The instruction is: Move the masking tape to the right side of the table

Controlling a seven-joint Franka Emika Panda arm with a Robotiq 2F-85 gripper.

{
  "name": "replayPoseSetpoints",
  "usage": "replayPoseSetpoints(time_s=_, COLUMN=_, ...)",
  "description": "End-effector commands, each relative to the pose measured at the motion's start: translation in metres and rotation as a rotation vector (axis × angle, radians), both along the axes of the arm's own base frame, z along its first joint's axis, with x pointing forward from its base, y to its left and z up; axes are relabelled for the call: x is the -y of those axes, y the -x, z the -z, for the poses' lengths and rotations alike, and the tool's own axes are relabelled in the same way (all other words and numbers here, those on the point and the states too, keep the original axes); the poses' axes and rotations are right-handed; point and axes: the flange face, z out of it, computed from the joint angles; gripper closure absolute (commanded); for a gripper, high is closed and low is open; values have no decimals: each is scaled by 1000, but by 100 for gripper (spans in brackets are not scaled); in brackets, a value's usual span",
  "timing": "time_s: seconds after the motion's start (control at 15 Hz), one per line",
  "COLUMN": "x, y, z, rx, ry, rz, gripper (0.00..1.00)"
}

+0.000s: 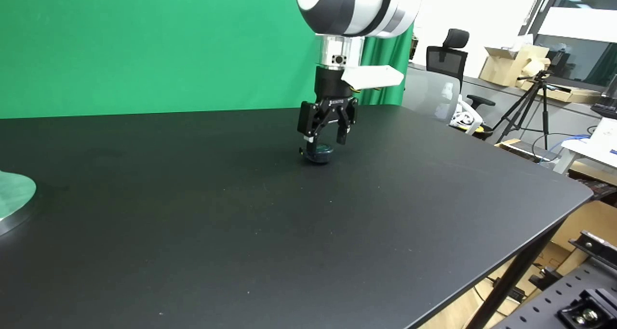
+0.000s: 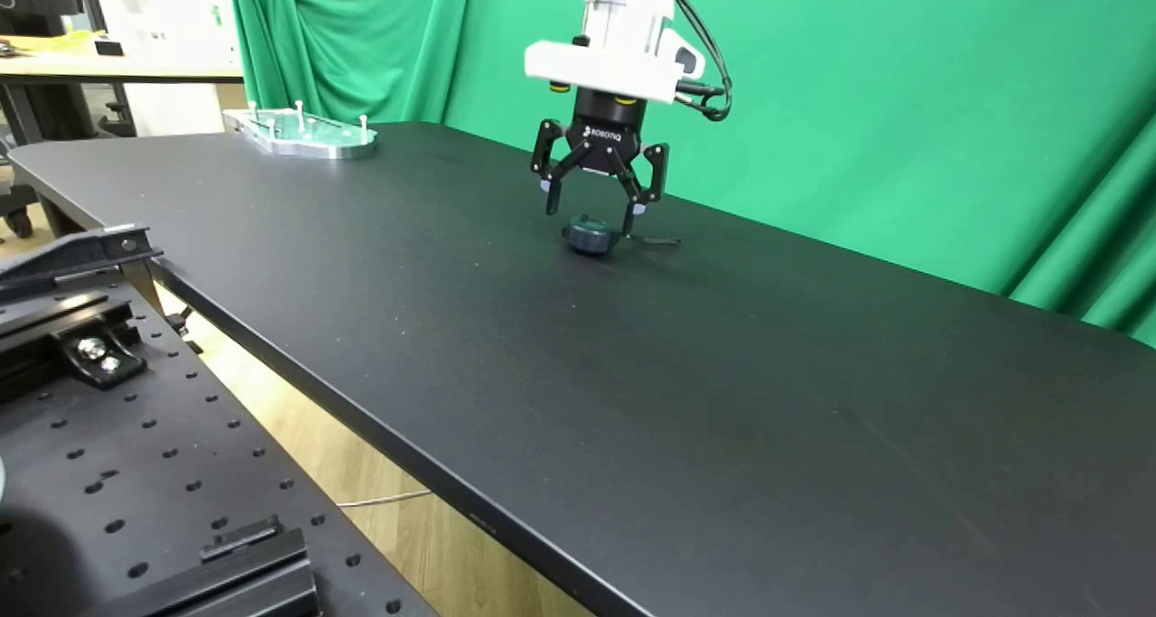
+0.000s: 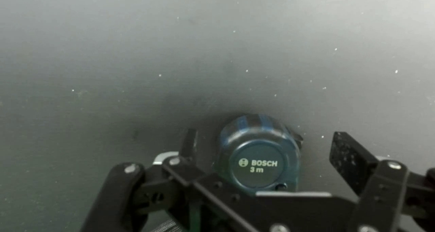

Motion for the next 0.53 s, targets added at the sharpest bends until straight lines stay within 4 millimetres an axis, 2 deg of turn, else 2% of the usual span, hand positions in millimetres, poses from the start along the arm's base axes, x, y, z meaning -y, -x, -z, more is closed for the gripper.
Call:
replayPoseSetpoints(time_s=0.0, x=-2, y=-8, z=4, rx=14, ry=0, rz=2, gripper=0)
replayPoseSetpoints(time_s=0.27, x=-3, y=-9, z=8, rx=13, ry=-9, rz=1, gripper=1)
replayPoseSetpoints(time_s=0.33, x=-4, y=-10, z=9, rx=12, ry=-9, rz=-1, gripper=26)
replayPoseSetpoints(time_s=0.47, x=-4, y=-13, z=10, rx=13, ry=-11, rz=-3, gripper=30)
